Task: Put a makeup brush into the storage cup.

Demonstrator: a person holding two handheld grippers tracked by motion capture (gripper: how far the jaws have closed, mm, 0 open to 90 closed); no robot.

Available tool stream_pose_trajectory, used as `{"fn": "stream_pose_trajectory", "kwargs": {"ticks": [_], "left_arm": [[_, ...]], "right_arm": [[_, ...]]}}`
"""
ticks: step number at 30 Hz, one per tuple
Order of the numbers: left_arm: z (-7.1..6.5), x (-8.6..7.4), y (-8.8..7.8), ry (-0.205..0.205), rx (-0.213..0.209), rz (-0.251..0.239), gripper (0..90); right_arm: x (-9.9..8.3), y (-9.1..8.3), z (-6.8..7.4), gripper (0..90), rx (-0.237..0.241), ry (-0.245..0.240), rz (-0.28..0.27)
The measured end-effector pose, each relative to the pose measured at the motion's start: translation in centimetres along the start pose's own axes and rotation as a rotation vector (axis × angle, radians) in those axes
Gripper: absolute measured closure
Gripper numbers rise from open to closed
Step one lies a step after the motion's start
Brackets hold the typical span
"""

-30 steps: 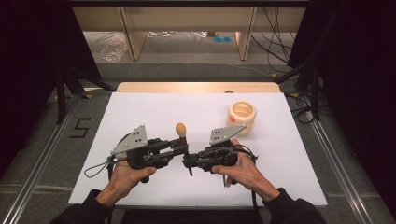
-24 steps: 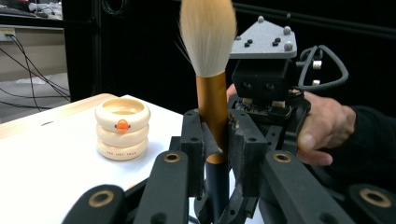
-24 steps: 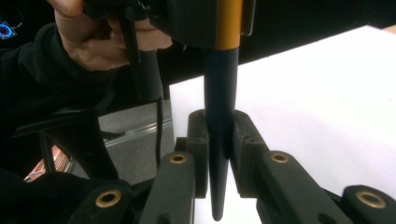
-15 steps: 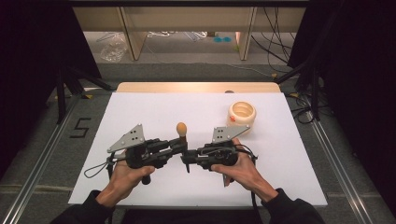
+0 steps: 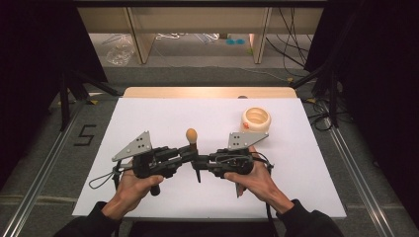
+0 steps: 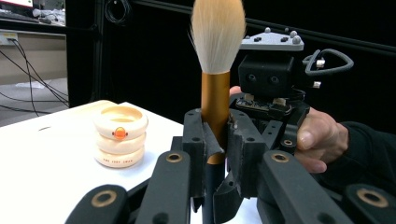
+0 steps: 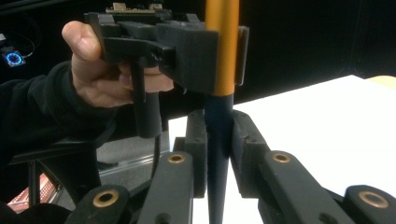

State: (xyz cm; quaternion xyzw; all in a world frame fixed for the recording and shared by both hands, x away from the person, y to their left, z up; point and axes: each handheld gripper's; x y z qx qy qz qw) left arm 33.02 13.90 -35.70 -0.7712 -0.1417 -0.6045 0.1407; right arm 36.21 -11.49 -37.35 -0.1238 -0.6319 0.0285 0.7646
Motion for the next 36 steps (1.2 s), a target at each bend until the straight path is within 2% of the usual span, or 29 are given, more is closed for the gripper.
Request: {"fn": "stream_pose_trajectory", "kwargs": {"ticks": [2,3,5,8,10,11,13,14,15,16,18,20,21,23,25,26,27,28,29,31,33,34,36], "left_arm": [[-0.01,-0.04,0.02,-0.008,0.001,0.003,78.4],[0.01,-0.06,0.04,-0.006,-0.002,0.001,78.4],[-0.05,-0.11,0.05,-0.013,0.007,0.005,78.3],[0.09,-0.07,0.08,0.004,-0.009,0.003,78.3],[0.14,-0.02,0.06,0.000,-0.017,0.006,78.3],[0.02,0.00,0.03,-0.013,-0.005,0.011,78.3],[0.07,0.08,0.01,-0.014,-0.011,0.016,78.3],[0.08,0.10,0.00,-0.015,-0.012,0.018,78.2],[0.04,0.11,0.00,-0.010,-0.011,0.020,78.1],[0.05,0.15,-0.01,0.004,-0.010,0.025,78.1],[0.04,0.21,0.02,0.003,-0.013,0.027,77.6],[-0.01,0.19,0.06,0.000,-0.001,0.031,72.6],[-0.08,0.15,0.07,-0.004,0.007,0.032,72.7],[-0.05,0.13,0.12,0.012,0.014,0.038,69.4],[-0.09,0.17,0.16,0.023,0.018,0.039,66.7],[-0.14,0.20,0.17,0.028,0.026,0.044,64.4],[-0.16,0.23,0.17,0.034,0.031,0.049,61.8],[-0.25,0.25,0.17,0.026,0.040,0.048,59.5],[-0.19,0.34,0.16,0.037,0.040,0.046,56.4],[-0.15,0.43,0.12,0.036,0.050,0.045,50.7],[-0.11,0.57,-0.02,0.042,0.066,0.045,44.3],[-0.18,0.62,-0.09,0.030,0.079,0.043,41.2],[-0.19,0.81,-0.40,0.036,0.089,0.037,36.9]], "right_arm": [[-0.02,0.11,-0.05,79.3,0.014,0.000,-0.012],[0.01,0.00,-0.03,79.3,0.001,-0.004,-0.005],[0.06,-0.04,0.02,79.3,0.004,0.001,-0.011],[0.07,-0.02,0.07,79.5,0.009,0.002,-0.016],[0.09,-0.06,0.17,79.6,-0.010,-0.017,-0.015],[0.07,-0.08,0.23,79.6,-0.007,-0.009,-0.011],[0.01,0.04,0.19,79.6,0.002,-0.021,-0.028],[0.07,-0.07,0.23,79.6,-0.017,-0.029,-0.020],[0.06,-0.01,0.26,79.6,-0.019,-0.029,-0.027],[0.03,0.12,0.19,79.7,0.000,-0.031,-0.037],[0.05,-0.01,0.24,79.7,-0.016,-0.035,-0.023],[0.01,0.04,0.24,79.7,-0.001,-0.023,-0.043],[0.05,-0.12,0.28,79.7,-0.007,-0.005,-0.029],[0.07,-0.23,0.30,79.7,-0.010,-0.004,-0.032],[0.06,-0.30,0.23,79.7,-0.023,-0.014,-0.036],[0.01,-0.22,0.19,79.7,-0.006,-0.006,-0.053],[0.02,-0.36,0.15,79.7,-0.017,-0.010,-0.040],[0.00,-0.24,0.05,79.7,-0.017,-0.029,-0.060],[-0.03,-0.27,0.15,79.7,-0.014,-0.013,-0.055],[-0.01,-0.30,0.08,79.7,-0.020,-0.028,-0.053],[0.02,-0.44,0.19,79.7,-0.028,-0.016,-0.040],[0.04,-0.48,0.19,79.7,-0.025,-0.012,-0.039],[0.05,-0.66,-0.06,79.7,-0.045,-0.040,-0.045]]}}
Point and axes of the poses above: each handheld gripper's, and its own axes: y roughly forward along the jaws, x roughly out of its top, z roughly to its left, and after that the axes turned 1 degree about -y, right-handed
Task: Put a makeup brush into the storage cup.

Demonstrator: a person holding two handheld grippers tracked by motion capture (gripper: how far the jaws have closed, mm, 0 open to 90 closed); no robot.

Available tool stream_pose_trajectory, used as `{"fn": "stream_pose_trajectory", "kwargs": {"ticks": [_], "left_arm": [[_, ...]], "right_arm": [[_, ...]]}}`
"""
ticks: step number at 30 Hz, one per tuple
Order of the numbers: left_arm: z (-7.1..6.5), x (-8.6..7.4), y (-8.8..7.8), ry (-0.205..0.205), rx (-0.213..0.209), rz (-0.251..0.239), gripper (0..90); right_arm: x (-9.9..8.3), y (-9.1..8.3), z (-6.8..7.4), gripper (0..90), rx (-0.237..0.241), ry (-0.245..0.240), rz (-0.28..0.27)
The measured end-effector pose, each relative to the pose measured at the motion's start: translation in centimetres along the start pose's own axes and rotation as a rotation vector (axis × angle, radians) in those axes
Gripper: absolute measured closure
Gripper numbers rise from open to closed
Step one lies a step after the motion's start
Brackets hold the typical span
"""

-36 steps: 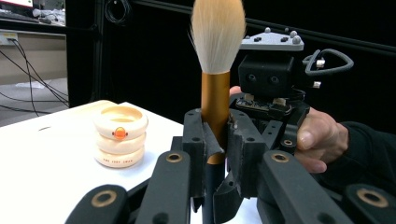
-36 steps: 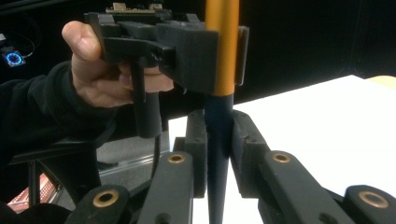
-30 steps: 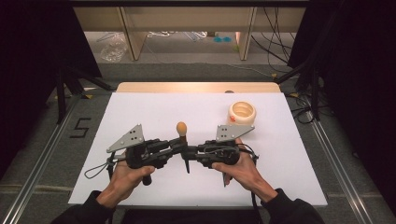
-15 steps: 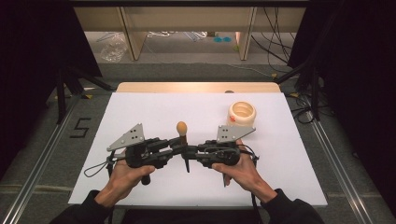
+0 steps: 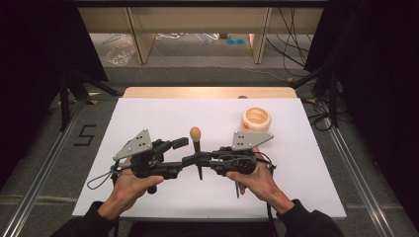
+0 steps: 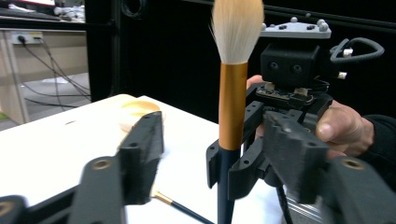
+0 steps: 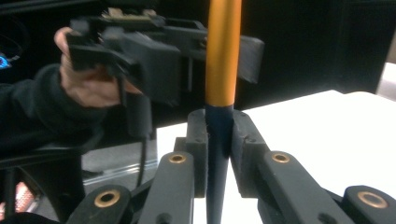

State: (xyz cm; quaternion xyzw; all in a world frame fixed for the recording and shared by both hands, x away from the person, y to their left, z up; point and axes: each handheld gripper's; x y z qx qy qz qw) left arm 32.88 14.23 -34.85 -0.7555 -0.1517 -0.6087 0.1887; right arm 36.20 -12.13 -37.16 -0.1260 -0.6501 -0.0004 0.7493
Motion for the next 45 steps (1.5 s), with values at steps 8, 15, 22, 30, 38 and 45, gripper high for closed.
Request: {"fn": "stream_pose_trajectory", "kwargs": {"ticks": [8,15,22,30,38,45], "left_arm": [[-0.2,0.5,-1.2,0.087,0.069,0.004,33.2],[-0.4,-0.6,-1.6,0.140,0.132,0.028,27.7],[0.1,-1.9,-2.7,0.172,0.214,0.031,21.4],[0.8,-3.3,-3.7,0.172,0.275,0.038,17.4],[1.2,-4.3,-4.1,0.174,0.308,0.051,17.2],[1.2,-4.8,-4.3,0.165,0.323,0.058,17.2]], "right_arm": [[0.1,-1.8,-1.2,79.7,-0.067,0.019,0.015],[0.0,-3.7,-2.9,79.7,-0.165,0.015,0.013],[0.0,-5.4,-4.1,79.7,-0.245,0.015,0.005],[-0.1,-6.4,-5.1,79.7,-0.294,0.039,0.010],[-0.1,-7.5,-5.9,79.7,-0.348,0.041,0.013],[0.1,-8.5,-6.5,79.7,-0.387,0.044,0.015]]}}
Point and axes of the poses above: each handheld gripper's, and its own axes: y roughly forward along the jaws, x roughly out of its top, z roughly to its left, and after that the axes turned 1 degree about -y, right-handed
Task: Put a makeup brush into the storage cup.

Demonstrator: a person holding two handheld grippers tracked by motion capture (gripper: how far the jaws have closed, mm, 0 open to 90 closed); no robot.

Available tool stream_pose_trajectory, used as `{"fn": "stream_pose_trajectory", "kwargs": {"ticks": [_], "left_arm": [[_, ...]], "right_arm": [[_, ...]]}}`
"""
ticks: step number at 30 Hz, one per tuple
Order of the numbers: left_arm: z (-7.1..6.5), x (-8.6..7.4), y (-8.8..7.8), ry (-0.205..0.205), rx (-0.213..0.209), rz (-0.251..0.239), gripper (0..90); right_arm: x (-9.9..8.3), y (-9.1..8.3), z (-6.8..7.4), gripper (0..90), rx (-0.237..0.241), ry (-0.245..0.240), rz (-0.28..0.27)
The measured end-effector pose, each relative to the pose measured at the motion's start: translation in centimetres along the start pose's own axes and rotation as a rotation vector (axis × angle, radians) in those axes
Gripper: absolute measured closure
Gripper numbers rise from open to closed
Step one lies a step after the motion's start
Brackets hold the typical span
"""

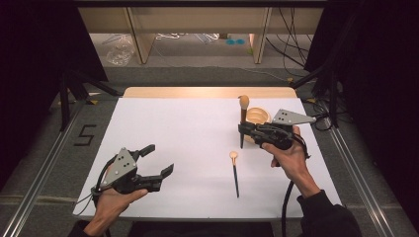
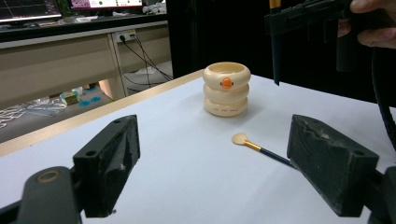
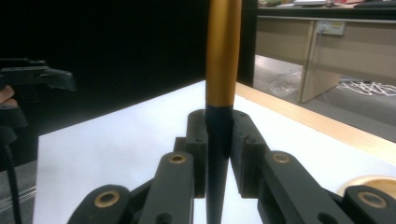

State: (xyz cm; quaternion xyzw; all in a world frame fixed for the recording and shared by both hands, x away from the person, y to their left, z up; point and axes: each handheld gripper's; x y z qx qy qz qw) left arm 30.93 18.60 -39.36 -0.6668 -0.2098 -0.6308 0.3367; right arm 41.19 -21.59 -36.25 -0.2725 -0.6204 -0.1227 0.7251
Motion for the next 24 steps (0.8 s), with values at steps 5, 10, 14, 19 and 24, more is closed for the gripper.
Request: {"fn": "stream_pose_trajectory", "kwargs": {"ticks": [5,10,14,19,24], "left_arm": [[0.1,-0.2,-0.3,0.015,0.012,-0.003,17.2],[0.0,-0.4,-0.5,0.015,0.019,0.000,17.2],[-0.2,-0.7,-0.5,0.024,0.017,0.010,17.2],[-0.5,-1.0,-0.5,0.023,0.013,0.023,17.2],[-0.7,-1.1,-0.5,0.024,0.015,0.022,17.2]], "right_arm": [[0.0,-0.5,-0.6,79.6,-0.022,0.011,0.005],[0.3,-0.9,-1.1,79.6,-0.043,0.010,-0.007],[0.7,-1.3,-1.5,79.6,-0.069,0.011,-0.016],[0.9,-1.5,-2.3,79.6,-0.098,0.016,-0.021],[0.9,-1.3,-3.6,79.6,-0.149,0.004,-0.032]]}}
Point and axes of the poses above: each handheld gripper's, and its own axes: y roughly forward along the jaws, x roughly out of its top, z roughly to its left, and after that the axes turned 1 degree about -y, right-handed
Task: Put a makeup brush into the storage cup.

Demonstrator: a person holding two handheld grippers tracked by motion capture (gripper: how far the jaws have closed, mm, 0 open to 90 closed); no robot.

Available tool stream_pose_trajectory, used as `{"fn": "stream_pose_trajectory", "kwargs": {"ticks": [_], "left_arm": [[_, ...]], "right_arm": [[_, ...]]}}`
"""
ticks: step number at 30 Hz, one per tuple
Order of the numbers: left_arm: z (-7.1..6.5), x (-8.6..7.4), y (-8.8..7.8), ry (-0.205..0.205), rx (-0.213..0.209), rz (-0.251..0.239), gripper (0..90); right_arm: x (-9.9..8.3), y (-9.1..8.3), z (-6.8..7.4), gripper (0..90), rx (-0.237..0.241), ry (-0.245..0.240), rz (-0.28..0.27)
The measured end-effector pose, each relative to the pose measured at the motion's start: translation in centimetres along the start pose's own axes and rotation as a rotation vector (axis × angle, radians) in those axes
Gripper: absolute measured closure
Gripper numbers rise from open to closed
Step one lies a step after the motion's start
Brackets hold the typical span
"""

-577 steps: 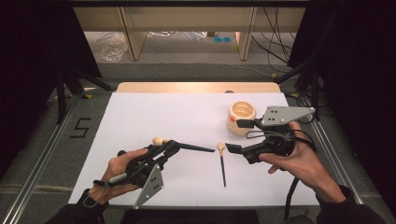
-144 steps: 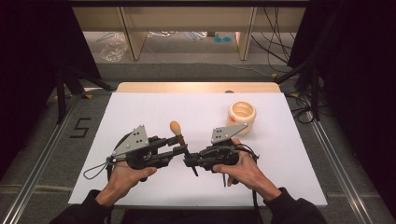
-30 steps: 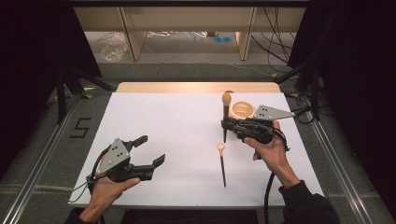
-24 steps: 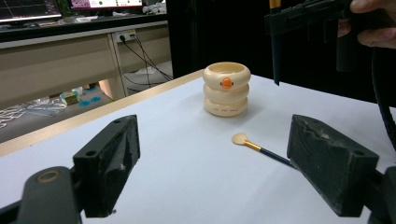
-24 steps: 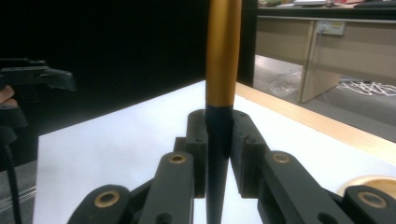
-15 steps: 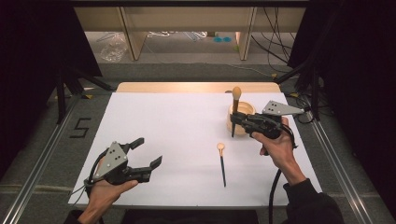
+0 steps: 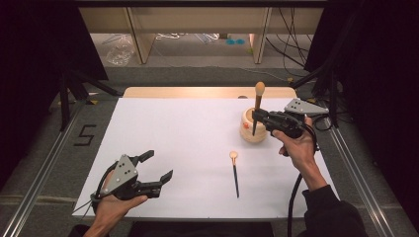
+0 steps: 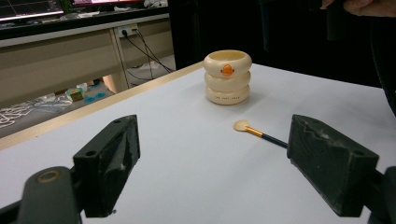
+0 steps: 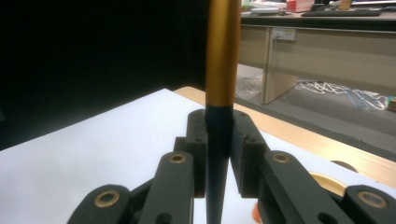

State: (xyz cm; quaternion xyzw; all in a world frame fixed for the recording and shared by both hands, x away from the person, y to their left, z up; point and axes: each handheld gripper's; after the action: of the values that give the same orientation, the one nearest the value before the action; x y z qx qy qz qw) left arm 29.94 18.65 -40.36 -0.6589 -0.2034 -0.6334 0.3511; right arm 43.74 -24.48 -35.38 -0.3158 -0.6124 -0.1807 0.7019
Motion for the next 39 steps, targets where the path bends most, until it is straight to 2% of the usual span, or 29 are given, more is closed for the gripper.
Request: {"fn": "stream_pose_trajectory", "kwargs": {"ticks": [2,5,6,8,13,14,18,22,23,26,27,28,30,31,36,37,39], "left_arm": [[0.0,0.0,0.0,0.001,0.000,0.000,17.2],[0.0,-0.1,0.0,-0.001,0.002,-0.001,17.2],[-0.1,-0.1,0.0,0.000,0.004,-0.003,17.2],[-0.1,-0.1,0.0,0.012,0.001,0.002,17.2],[0.0,-0.1,0.1,0.006,0.000,0.000,17.2],[0.0,-0.1,0.1,0.008,-0.001,0.003,17.2],[0.0,-0.2,0.1,0.005,-0.003,0.004,17.2],[0.0,-0.2,0.2,0.006,-0.008,0.006,17.2],[0.0,-0.3,0.2,-0.006,-0.008,0.004,17.2],[0.0,-0.3,0.2,-0.003,-0.007,0.004,17.2],[0.0,-0.3,0.2,-0.003,-0.007,0.004,17.2],[0.0,-0.3,0.2,-0.003,-0.007,0.004,17.2],[0.0,-0.3,0.1,-0.003,-0.008,0.003,17.2],[0.0,-0.3,0.1,-0.003,-0.007,0.003,17.3],[0.0,-0.3,0.1,0.002,-0.011,0.006,17.2],[0.0,-0.3,0.1,0.006,-0.013,0.006,17.3],[0.0,-0.3,0.1,-0.003,-0.011,0.004,17.2]], "right_arm": [[0.0,0.1,-0.4,79.6,-0.011,0.007,0.012],[-0.2,0.7,-1.2,79.6,-0.031,0.003,-0.008],[-0.3,0.7,-1.4,79.6,-0.035,0.024,0.005],[-0.3,1.0,-1.9,79.6,-0.053,0.024,0.006],[-0.3,1.7,-3.1,79.6,-0.095,0.022,-0.017],[-0.3,1.8,-3.2,79.6,-0.096,0.037,-0.007],[-0.6,2.3,-4.1,79.6,-0.124,0.043,0.002],[-1.0,2.8,-4.8,79.6,-0.146,0.054,-0.008],[-1.0,2.8,-4.9,79.6,-0.149,0.056,-0.006],[-1.3,3.2,-5.4,79.6,-0.169,0.061,0.007],[-1.5,3.3,-5.5,79.6,-0.169,0.062,-0.004],[-1.5,3.4,-5.6,79.6,-0.180,0.062,0.019],[-1.7,3.7,-5.8,79.6,-0.185,0.058,0.002],[-1.7,3.8,-5.9,79.6,-0.194,0.053,0.021],[-2.2,4.5,-6.4,79.6,-0.207,0.062,0.011],[-2.3,4.5,-6.4,79.6,-0.209,0.069,0.030],[-2.4,4.6,-6.5,79.6,-0.215,0.060,0.014]]}}
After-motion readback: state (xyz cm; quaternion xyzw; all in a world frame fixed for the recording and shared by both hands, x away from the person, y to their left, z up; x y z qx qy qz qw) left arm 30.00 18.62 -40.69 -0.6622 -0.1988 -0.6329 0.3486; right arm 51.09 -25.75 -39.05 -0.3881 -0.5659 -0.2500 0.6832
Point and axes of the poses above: each handheld gripper's, and its own axes: y roughly forward along the jaws, x roughly out of its top, z roughly to its left, and after that the axes turned 1 degree about -y, right-handed
